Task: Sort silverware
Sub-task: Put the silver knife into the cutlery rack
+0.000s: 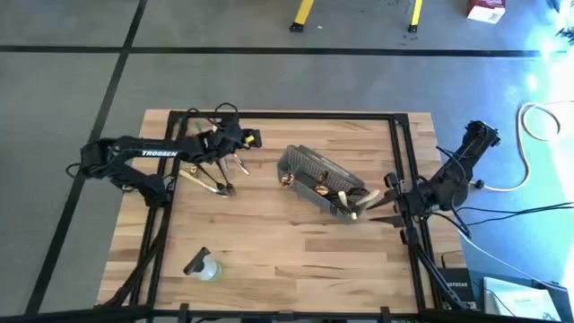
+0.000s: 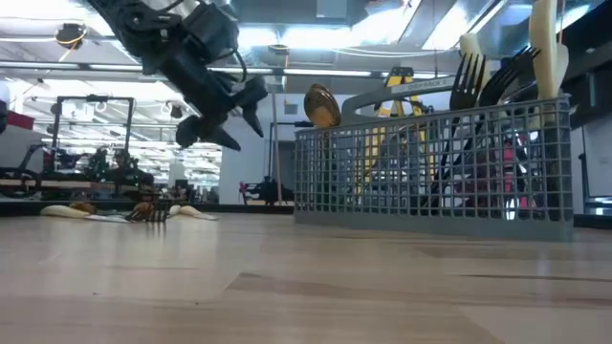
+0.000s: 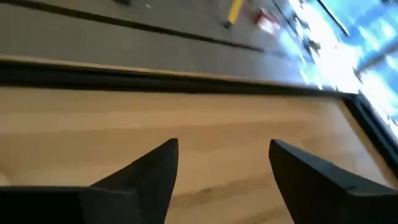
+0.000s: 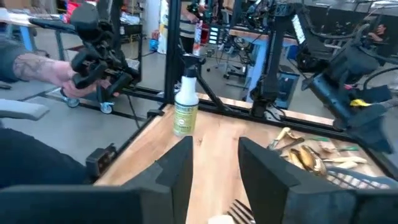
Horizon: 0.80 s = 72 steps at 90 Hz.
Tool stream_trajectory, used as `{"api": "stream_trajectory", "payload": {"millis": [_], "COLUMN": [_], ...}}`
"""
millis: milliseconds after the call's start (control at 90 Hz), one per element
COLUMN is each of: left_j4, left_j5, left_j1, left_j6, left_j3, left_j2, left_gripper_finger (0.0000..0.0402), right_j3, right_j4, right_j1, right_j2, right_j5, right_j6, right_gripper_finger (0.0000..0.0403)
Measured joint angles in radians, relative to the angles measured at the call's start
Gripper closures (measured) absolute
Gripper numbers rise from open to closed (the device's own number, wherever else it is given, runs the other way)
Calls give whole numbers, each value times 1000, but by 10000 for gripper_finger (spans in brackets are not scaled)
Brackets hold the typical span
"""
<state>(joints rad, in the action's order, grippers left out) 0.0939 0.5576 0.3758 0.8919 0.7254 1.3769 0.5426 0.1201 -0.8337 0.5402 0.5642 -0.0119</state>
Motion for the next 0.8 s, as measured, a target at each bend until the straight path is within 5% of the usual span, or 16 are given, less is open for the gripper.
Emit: {"api": "stream_trajectory", "payload": {"millis": [300,800], "left_j4": [-64,-288], "left_j5": [354,362], "left_j1": [-125,-98], "left_j6": [260,521], "left_j3": [0,92], "left_j2": [31,303], "left_gripper_finger": [164,164], "right_j3": [0,0], "right_j4": [2,-25], "right_j1": [1,3], "right_j2": [18,51], "right_j5": [-33,-63], "right_j6": [-1,-17], "right_gripper_finger": [292,292]}}
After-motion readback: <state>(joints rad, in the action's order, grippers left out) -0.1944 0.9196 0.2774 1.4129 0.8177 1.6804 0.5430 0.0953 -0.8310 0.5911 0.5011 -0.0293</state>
